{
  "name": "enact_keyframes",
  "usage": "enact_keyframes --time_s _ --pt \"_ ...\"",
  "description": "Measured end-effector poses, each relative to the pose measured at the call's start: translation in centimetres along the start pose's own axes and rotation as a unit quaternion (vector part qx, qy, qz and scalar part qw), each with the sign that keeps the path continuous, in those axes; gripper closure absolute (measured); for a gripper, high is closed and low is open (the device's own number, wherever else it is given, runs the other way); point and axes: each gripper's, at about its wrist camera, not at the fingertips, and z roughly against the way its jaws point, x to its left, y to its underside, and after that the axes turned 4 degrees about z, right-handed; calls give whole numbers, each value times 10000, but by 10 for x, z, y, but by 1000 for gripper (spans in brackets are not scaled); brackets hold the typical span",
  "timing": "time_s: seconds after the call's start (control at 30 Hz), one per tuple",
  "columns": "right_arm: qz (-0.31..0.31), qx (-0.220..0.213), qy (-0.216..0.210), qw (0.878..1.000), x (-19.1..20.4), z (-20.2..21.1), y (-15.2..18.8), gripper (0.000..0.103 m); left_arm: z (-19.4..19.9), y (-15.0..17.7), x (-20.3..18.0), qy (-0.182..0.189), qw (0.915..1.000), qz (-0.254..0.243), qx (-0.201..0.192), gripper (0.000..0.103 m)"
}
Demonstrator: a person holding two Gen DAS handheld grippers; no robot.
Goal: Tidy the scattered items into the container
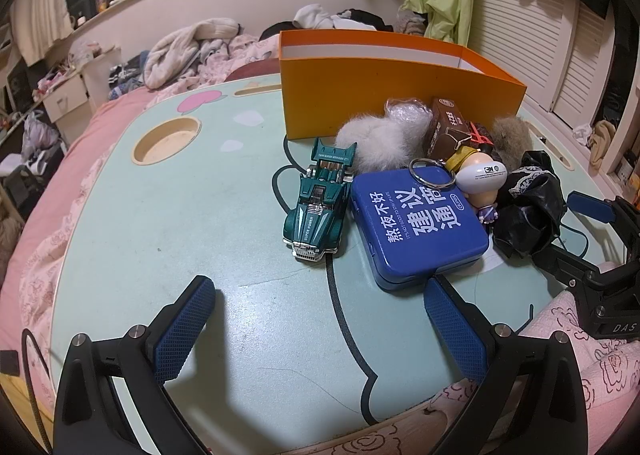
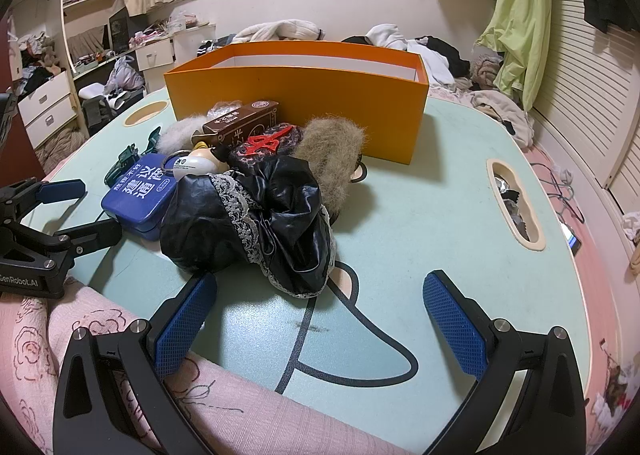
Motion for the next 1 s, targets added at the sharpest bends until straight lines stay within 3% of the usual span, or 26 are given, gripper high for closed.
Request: enact_keyframes --time_s 1.0 --pt "-7 -30 -16 10000 1 3 -3 1 1 1 0 1 10000 -2 -11 0"
